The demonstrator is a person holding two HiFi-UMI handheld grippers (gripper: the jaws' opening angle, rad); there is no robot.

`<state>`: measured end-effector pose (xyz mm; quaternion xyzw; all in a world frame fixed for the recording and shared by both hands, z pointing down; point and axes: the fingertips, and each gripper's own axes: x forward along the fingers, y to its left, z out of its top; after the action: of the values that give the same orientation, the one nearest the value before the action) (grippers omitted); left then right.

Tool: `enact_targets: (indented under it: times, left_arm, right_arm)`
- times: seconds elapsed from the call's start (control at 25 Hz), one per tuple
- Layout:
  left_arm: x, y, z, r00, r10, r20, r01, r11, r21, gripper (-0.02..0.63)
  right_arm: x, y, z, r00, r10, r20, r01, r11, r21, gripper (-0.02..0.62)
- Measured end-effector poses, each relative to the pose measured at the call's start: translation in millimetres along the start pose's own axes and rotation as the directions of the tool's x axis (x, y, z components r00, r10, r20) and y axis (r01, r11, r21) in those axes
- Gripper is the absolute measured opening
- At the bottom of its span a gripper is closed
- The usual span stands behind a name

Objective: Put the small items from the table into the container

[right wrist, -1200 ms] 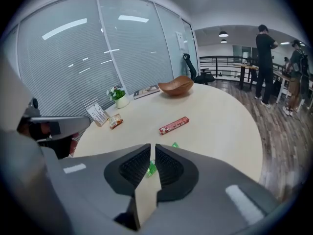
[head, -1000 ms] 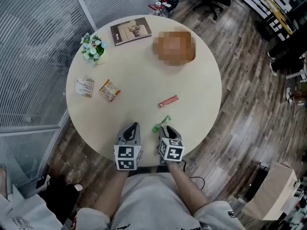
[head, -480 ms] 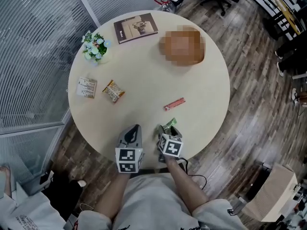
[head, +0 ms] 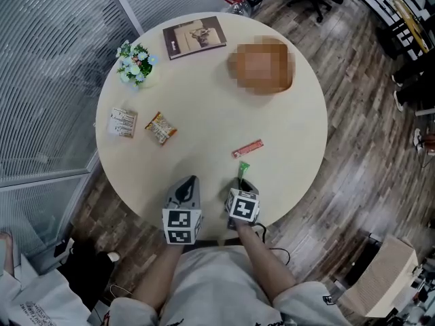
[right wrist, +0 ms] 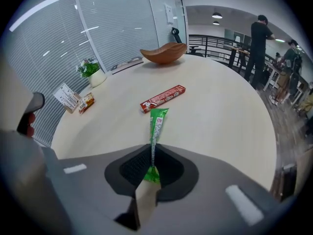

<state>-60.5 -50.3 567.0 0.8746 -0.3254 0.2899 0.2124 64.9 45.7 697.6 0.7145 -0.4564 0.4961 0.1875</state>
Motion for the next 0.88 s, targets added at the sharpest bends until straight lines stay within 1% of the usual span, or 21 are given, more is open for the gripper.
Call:
enact_targets:
  times: [0.12,0.24,0.32,0.4,0.52,0.64,0.76,0.88]
  left_arm:
    - [3,-4,2,1.000,0.000,0.005,0.000,1.000,-0.004,0.006]
    - [9,-7,6,1.000,0.001,0.012,-0.001,1.000,-0.009,0.006]
    - [15,-11,11,1.000,0.002,0.019,-0.002,1.000,-0.013,0.006]
    - [20,-17,18,0.999,0.003,0.037,-0.002,1.000,-0.016,0.006]
    - [30,-35,31,0.998,0.001,0.067,0.001,0.999,-0.033,0.006]
    - [34,-44,46,0.997,0.021,0.080,-0.017,0.999,-0.047,0.006]
    - [39,-49,58,0.994,0.053,0.092,-0.047,0.997,-0.059,0.006]
    - [47,-55,67,0.991,0.089,0.098,-0.083,0.994,-0.067,0.006]
  right_arm:
    - [-1,-2,3,1.000,0.010,0.006,-0.009,1.000,-0.012,0.023]
    - [-4,-6,13,0.999,0.018,0.032,-0.017,0.999,-0.038,0.021]
    - [-10,-12,28,0.998,0.021,0.064,-0.017,0.998,-0.068,0.021]
    - [-18,-21,51,0.993,0.031,0.112,-0.019,0.994,-0.107,0.021]
    - [-33,-44,106,0.976,0.055,0.209,-0.018,0.984,-0.176,0.021]
    - [-43,-56,179,0.954,0.090,0.288,-0.017,0.970,-0.244,0.021]
    - [-44,-56,253,0.933,0.139,0.331,-0.027,0.946,-0.322,0.021]
    - [-37,-50,314,0.924,0.180,0.336,-0.028,0.911,-0.411,0.021]
